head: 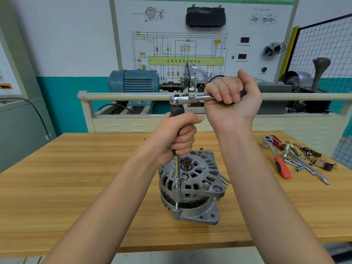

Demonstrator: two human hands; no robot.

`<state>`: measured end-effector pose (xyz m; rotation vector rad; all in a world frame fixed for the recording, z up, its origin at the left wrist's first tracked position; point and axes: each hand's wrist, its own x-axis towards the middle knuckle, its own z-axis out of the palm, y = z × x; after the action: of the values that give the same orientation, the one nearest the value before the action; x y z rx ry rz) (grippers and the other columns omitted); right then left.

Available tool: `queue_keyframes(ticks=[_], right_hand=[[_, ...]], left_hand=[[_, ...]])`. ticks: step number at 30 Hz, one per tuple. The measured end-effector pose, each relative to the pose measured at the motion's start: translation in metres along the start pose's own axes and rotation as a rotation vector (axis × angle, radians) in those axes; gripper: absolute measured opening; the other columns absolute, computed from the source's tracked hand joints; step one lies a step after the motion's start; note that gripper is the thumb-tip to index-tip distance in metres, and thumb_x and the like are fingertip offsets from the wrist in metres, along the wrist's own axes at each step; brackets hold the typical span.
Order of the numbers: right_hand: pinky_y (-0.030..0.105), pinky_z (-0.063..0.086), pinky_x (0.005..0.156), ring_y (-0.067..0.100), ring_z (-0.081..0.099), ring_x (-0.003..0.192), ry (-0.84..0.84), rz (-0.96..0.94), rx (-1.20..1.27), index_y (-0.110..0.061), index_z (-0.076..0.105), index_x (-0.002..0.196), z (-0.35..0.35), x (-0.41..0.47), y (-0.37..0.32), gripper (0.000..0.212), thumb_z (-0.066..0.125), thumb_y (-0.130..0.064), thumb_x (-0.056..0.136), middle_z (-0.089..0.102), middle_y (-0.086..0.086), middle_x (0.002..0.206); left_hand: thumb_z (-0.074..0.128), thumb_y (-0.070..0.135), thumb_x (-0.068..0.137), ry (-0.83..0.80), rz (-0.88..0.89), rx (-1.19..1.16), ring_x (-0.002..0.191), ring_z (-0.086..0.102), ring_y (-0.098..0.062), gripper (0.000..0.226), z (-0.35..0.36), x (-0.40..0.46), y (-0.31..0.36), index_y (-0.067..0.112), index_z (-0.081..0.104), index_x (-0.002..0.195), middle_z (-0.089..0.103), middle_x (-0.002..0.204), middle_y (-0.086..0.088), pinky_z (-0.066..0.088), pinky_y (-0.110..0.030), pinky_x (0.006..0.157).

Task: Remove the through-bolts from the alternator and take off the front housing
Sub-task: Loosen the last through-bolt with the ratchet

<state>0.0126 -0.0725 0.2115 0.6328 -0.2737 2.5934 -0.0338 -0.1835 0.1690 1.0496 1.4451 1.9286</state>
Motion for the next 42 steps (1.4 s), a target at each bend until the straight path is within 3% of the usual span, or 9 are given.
queue_keyframes(ticks=[5,11,17,22,28,31,33,36,42], right_hand=[[0.021,0.023,0.036,0.009,0.023,0.03,-0.006,0.0,-0.003,-0.016,0.034,0.047,0.0,0.001,0.0,0.044,0.04,-0.014,0.091,0.024,-0.006,0.035],[0.023,0.025,0.037,0.01,0.026,0.031,-0.187,-0.067,-0.05,-0.014,0.038,0.044,0.02,0.004,-0.006,0.041,0.044,-0.012,0.084,0.027,-0.004,0.035],[0.022,0.032,0.046,0.011,0.031,0.041,-0.113,-0.052,-0.097,-0.015,0.038,0.057,0.01,0.005,-0.001,0.032,0.05,-0.02,0.086,0.031,-0.004,0.044],[0.03,0.048,0.087,0.018,0.058,0.088,-0.267,0.025,-0.528,-0.01,0.056,0.088,0.007,0.008,-0.002,0.014,0.053,-0.024,0.089,0.059,0.006,0.088],[0.039,0.05,0.098,0.022,0.067,0.105,-0.296,0.345,-1.405,-0.009,0.064,0.11,-0.038,-0.014,0.003,0.027,0.048,-0.026,0.097,0.071,0.01,0.11],[0.034,0.055,0.09,0.016,0.069,0.092,-0.399,0.562,-1.65,-0.01,0.064,0.113,-0.067,-0.037,0.001,0.026,0.049,-0.026,0.097,0.073,0.003,0.098],[0.028,0.054,0.07,0.014,0.065,0.071,-0.427,0.622,-1.613,-0.009,0.065,0.108,-0.077,-0.045,-0.002,0.021,0.05,-0.021,0.098,0.069,-0.001,0.077],[0.017,0.035,0.05,0.006,0.042,0.047,-0.327,0.506,-1.585,-0.007,0.068,0.098,-0.083,-0.05,-0.005,0.023,0.047,-0.016,0.1,0.049,-0.007,0.053],[0.024,0.027,0.05,0.006,0.031,0.043,-0.323,0.245,-1.791,-0.01,0.07,0.084,-0.097,-0.05,-0.006,0.026,0.05,-0.02,0.098,0.04,-0.012,0.044]], left_hand=[[0.063,0.017,0.074,0.015,0.032,0.001,0.025,0.014,-0.006,0.052,0.001,0.0,0.001,0.02,0.027,0.037,0.019,0.032,0.006,0.015,-0.012,0.033],[0.056,0.021,0.076,-0.028,0.079,0.047,0.025,0.013,-0.006,0.047,0.006,0.006,0.025,0.023,0.028,0.037,0.019,0.033,0.008,0.017,-0.012,0.033],[0.057,0.021,0.072,-0.026,0.084,-0.004,0.025,0.014,-0.006,0.045,0.002,0.007,0.023,0.022,0.029,0.038,0.019,0.033,0.007,0.012,-0.013,0.034],[0.052,0.021,0.076,-0.041,0.12,-0.104,0.023,0.016,-0.004,0.044,-0.007,0.016,0.045,0.021,0.033,0.037,0.022,0.03,0.009,0.013,-0.012,0.03],[0.047,0.018,0.085,0.025,0.184,-0.372,0.023,0.017,-0.004,0.048,-0.03,0.025,0.059,0.021,0.034,0.038,0.023,0.03,0.009,0.011,-0.016,0.028],[0.046,0.016,0.086,0.137,0.239,-0.589,0.025,0.018,-0.004,0.047,-0.049,0.023,0.052,0.021,0.033,0.041,0.024,0.032,0.01,0.012,-0.017,0.028],[0.044,0.016,0.087,0.254,0.271,-0.684,0.026,0.018,-0.005,0.047,-0.059,0.019,0.039,0.022,0.033,0.042,0.024,0.033,0.01,0.014,-0.017,0.029],[0.049,0.014,0.079,0.379,0.3,-0.819,0.028,0.017,-0.006,0.041,-0.066,0.013,0.015,0.022,0.033,0.043,0.023,0.034,0.01,0.014,-0.017,0.032],[0.054,0.016,0.081,0.383,0.367,-0.883,0.043,0.029,-0.006,0.029,-0.071,0.006,-0.02,0.019,0.041,0.055,0.032,0.049,0.008,0.028,-0.016,0.046]])
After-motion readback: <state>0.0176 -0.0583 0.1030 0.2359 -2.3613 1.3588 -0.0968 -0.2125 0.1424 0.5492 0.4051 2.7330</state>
